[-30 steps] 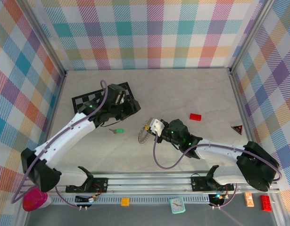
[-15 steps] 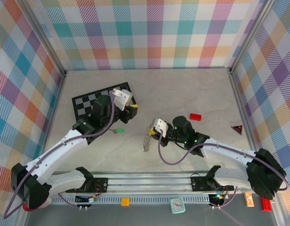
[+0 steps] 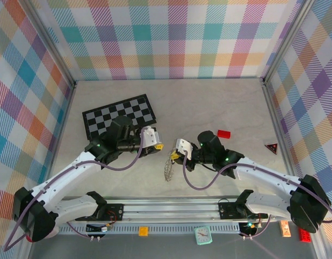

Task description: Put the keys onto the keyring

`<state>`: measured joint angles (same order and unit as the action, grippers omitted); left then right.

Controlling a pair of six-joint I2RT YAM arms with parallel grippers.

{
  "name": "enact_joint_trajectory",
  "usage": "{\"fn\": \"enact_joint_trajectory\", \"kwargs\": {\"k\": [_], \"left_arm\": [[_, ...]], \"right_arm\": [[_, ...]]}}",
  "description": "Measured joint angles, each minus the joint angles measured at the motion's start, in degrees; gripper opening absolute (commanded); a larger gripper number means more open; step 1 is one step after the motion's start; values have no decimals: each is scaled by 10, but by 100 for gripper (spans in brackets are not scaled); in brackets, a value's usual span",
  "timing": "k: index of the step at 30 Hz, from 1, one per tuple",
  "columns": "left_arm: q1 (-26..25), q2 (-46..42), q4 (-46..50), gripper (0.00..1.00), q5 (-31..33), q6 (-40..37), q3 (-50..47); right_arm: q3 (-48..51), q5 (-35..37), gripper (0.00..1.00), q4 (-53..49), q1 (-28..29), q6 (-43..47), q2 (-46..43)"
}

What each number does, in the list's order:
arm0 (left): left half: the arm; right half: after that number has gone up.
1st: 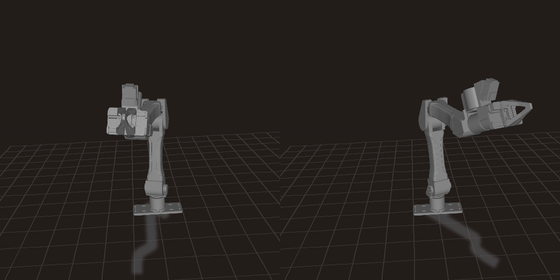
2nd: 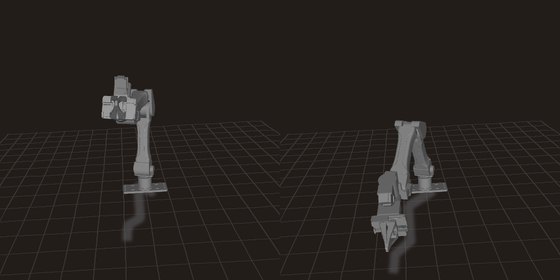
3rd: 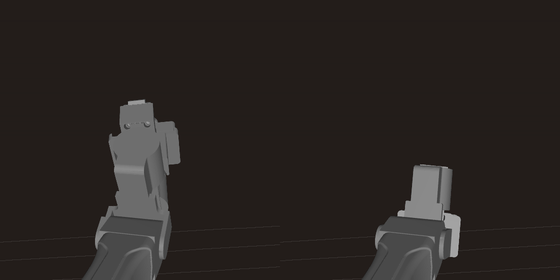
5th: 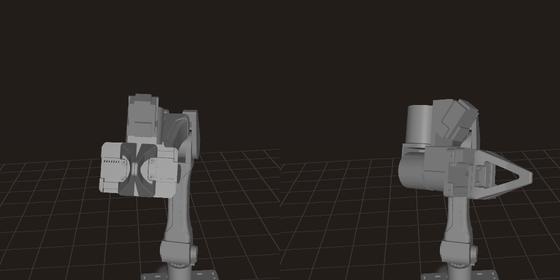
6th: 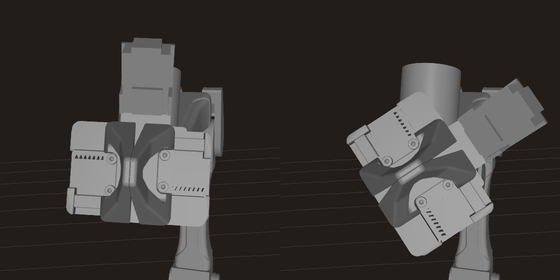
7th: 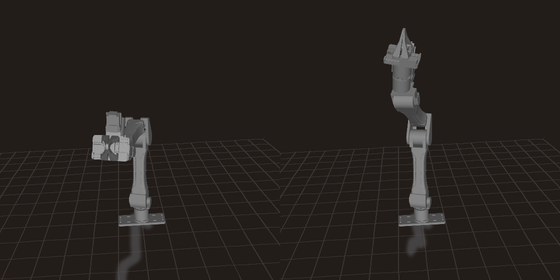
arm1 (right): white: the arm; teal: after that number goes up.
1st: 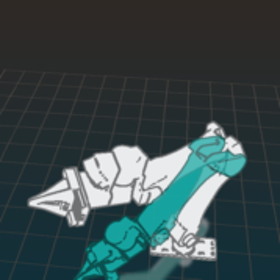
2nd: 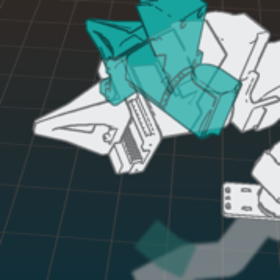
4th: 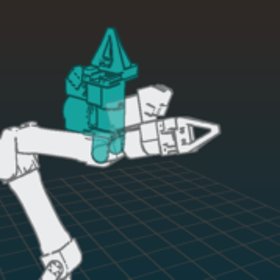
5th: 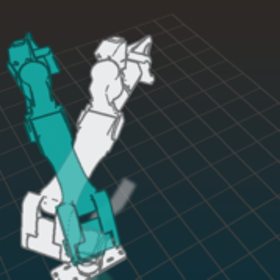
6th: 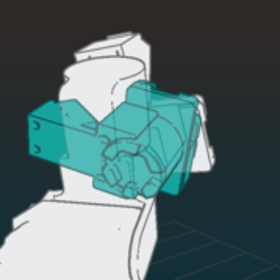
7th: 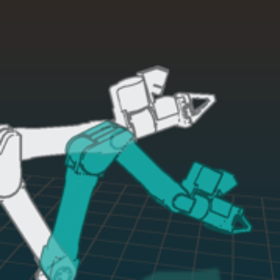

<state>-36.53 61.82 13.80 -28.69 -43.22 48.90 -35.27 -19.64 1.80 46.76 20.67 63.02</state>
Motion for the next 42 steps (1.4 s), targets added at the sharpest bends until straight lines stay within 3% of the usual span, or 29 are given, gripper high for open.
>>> {"fn": "enact_joint_trajectory", "kwargs": {"k": [8,17,34,42], "left_arm": [[0,42,37,35,-85,-36,0],[-1,72,37,35,-114,-49,-11],[-5,110,11,11,-129,-51,-11],[-6,110,11,20,-129,-54,-10]], "right_arm": [[-2,0,0,-15,-3,5,-6],[-9,-7,0,-17,-3,9,-6],[-21,-22,0,-17,-3,9,0],[-28,-21,0,-20,-3,9,9]]}}
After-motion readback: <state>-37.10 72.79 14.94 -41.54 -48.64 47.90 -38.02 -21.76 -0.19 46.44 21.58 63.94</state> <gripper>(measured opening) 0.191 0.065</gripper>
